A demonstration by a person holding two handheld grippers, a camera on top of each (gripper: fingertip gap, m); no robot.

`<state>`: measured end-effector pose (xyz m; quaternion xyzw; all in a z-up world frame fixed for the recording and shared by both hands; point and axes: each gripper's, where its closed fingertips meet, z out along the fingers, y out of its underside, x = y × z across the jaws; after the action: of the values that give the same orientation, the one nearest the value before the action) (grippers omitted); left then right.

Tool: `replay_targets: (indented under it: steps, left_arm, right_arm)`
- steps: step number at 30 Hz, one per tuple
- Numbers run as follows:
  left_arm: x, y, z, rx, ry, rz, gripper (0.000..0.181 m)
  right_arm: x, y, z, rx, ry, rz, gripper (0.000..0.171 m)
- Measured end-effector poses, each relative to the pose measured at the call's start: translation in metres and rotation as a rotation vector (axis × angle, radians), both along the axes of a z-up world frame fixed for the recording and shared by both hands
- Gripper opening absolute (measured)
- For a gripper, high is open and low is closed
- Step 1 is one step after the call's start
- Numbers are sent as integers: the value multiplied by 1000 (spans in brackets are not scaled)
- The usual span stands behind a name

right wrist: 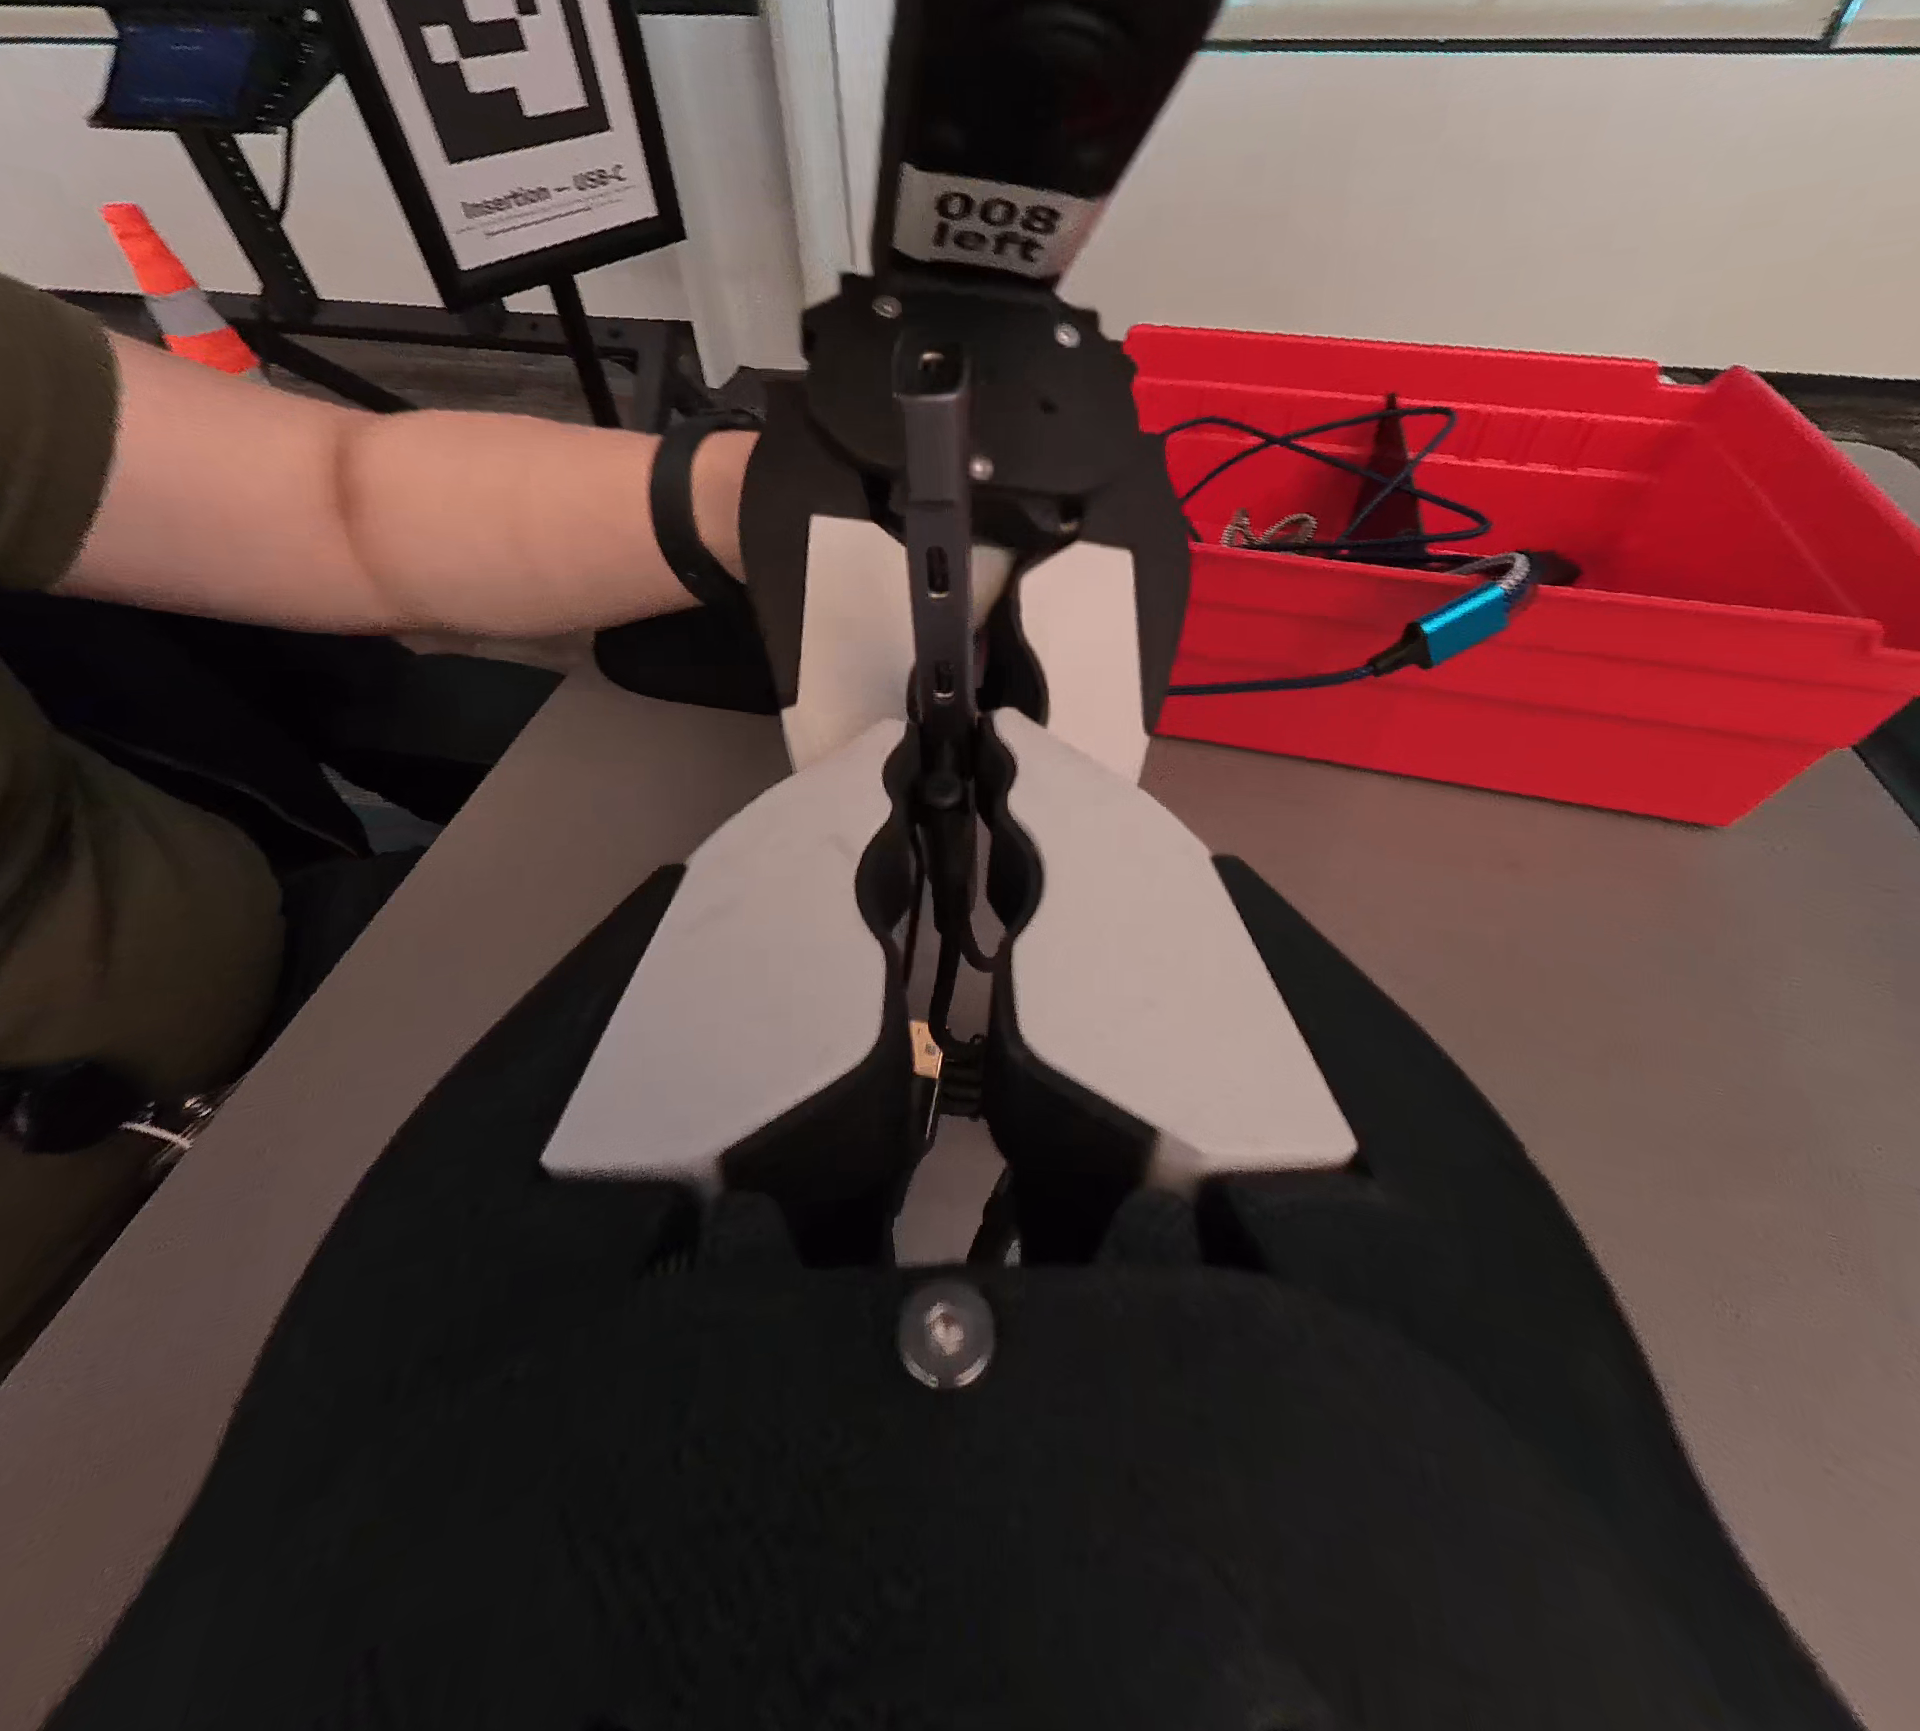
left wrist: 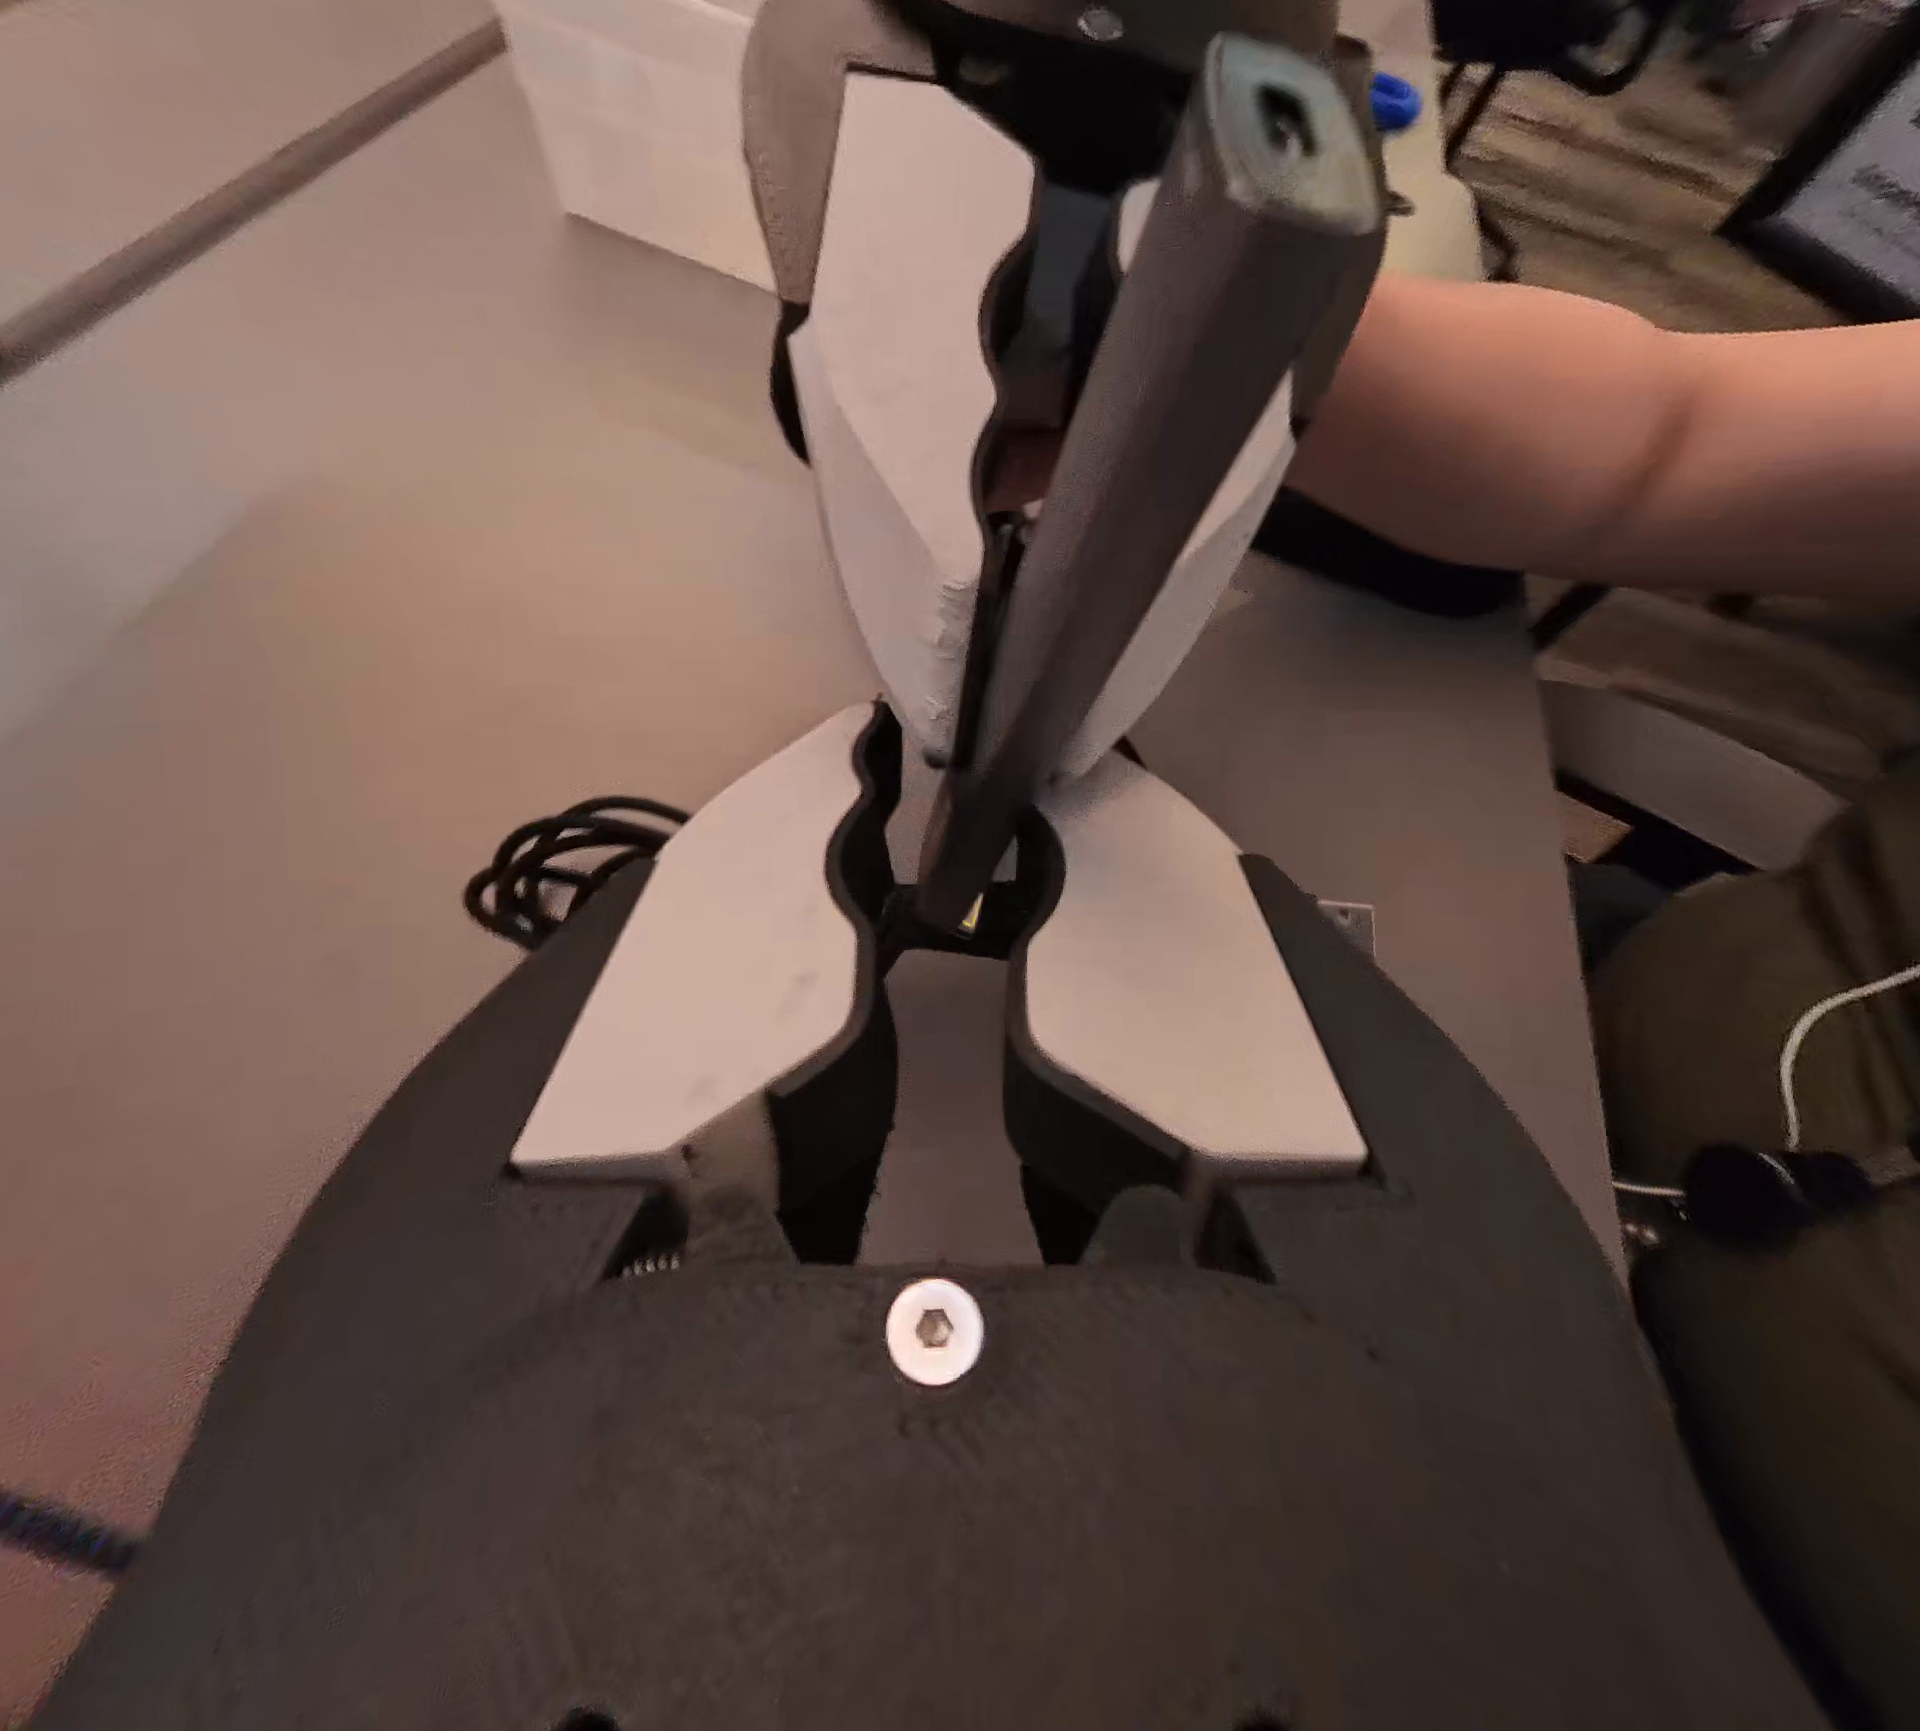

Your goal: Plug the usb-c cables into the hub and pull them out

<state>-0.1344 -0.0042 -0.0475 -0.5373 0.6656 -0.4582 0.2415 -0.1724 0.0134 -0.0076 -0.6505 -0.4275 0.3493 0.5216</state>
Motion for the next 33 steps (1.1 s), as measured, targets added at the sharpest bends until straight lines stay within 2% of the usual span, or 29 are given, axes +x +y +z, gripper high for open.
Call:
replay_targets:
  steps: [3, 5, 8, 11, 13, 17, 21, 25, 27, 30, 33]
  left_arm:
    - [1, -9, 1, 9, -39, -51, 7]
    - [1, -9, 2, 36, -65, -53, 7]
    - [-2, -8, -7, 38, -29, -50, 6]
    - [-5, -3, -20, 54, 2, -27, 6]
    - [-6, -1, -24, 50, 3, -17, 6]
    - [-7, 1, -23, 39, -1, -16, 6]
    - [-7, 0, -23, 36, -10, -22, 6]
    - [-8, 0, -23, 21, -18, -24, 6]
    - [-9, 0, -22, 10, -22, -22, 6]
    - [-10, 2, -17, -33, -48, -15, 6]
    - [-10, 2, -4, -125, -102, -9, 6]
  right_arm:
    - [0, -2, 0, -4, 2, 13, 10]
    - [1, -4, 3, -3, 9, 26, 11]
    - [12, -11, 25, 8, 82, 39, 24]
    - [36, -12, 41, -11, 107, -12, 23]
    - [48, -17, 23, -98, 4, -8, 23]
    - [61, -14, -41, -294, -253, -54, 24]
    - [57, -3, -82, -416, -347, -86, 24]
    - [50, 3, -99, -476, -341, -97, 23]
    - [46, 3, -100, -490, -325, -82, 9]
    - [47, 5, -86, -450, -266, -81, 9]
    - [50, 10, -52, -357, -130, -96, 9]
